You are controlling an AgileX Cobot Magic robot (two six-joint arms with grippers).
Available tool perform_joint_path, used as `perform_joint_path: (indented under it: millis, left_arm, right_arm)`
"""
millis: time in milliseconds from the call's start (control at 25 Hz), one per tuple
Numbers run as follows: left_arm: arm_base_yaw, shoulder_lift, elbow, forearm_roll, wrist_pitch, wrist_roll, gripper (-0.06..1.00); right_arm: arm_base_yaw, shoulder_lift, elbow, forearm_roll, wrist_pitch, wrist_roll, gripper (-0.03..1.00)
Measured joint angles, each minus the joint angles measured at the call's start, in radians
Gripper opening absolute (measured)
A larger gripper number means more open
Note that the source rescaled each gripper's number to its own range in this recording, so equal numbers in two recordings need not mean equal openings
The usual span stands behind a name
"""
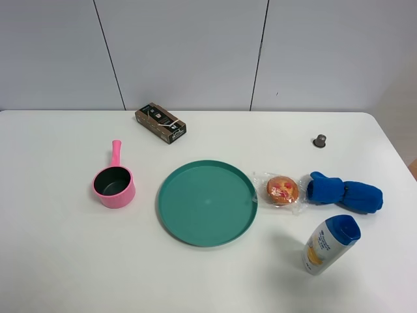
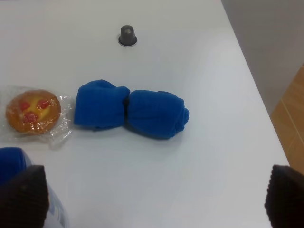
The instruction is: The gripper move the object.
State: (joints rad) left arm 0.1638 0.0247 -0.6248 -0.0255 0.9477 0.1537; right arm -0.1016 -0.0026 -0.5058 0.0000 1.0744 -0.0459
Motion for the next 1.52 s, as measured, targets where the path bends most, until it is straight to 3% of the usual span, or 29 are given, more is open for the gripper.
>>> perform_joint_path:
  millis: [160,600,1520]
  left_arm:
    - [0.0,-0.029,0.046,-0.043,0.038,0.0,1.0]
    - [0.0,-0.03,0.077,-0.045,0.132,0.0,1.0]
    - [0.0,-0.03,0.114,-0.048,0.108,-0.007,1.0]
  right_arm:
    - [0.0,0.0,0.0,0.0,0.0,0.0,1.0]
    - [0.0,0.0,0.0,0.0,0.0,0.0,1.0]
    - [0.0,0.0,0.0,0.0,0.0,0.0,1.0]
